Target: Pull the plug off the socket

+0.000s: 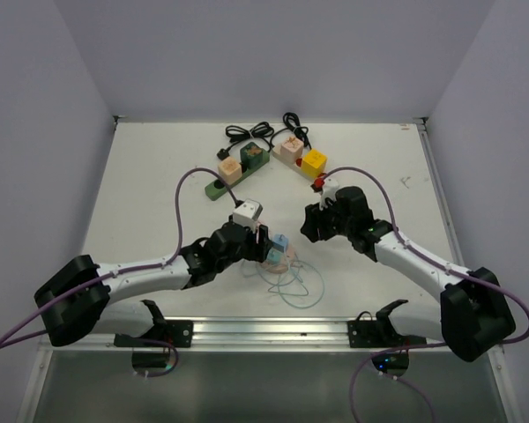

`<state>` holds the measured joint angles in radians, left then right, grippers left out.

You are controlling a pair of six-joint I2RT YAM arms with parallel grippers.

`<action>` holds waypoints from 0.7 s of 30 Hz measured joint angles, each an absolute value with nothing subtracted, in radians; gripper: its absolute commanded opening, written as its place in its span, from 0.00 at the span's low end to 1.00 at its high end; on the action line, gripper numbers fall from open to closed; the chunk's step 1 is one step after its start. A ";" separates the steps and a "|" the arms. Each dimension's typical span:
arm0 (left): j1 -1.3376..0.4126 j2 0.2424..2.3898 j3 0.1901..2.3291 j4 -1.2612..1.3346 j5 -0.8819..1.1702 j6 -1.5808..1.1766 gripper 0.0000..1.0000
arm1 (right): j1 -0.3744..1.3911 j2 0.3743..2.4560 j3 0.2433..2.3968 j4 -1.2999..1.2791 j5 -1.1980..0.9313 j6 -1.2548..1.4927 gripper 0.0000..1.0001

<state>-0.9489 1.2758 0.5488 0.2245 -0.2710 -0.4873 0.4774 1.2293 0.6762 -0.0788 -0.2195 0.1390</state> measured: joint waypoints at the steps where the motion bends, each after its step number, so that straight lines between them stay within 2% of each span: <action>1: -0.949 1.276 0.543 0.230 -0.267 -0.487 0.63 | 0.494 1.229 0.661 -0.071 -0.219 0.126 0.52; 9: -0.949 1.326 0.542 0.247 -0.265 -0.487 0.57 | 0.614 1.230 0.607 0.033 -0.223 0.059 0.59; 19: -0.944 1.376 0.542 0.299 -0.264 -0.487 0.53 | 0.670 1.264 0.604 0.094 -0.223 0.029 0.63; 21: -0.939 1.385 0.545 0.304 -0.263 -0.487 0.50 | 0.680 1.277 0.604 0.096 -0.221 0.016 0.65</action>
<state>-0.9394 1.3849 0.5453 0.3038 -0.2630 -0.4870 0.6796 1.2770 0.6041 0.0956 -0.2211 0.0162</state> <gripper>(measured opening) 0.529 0.632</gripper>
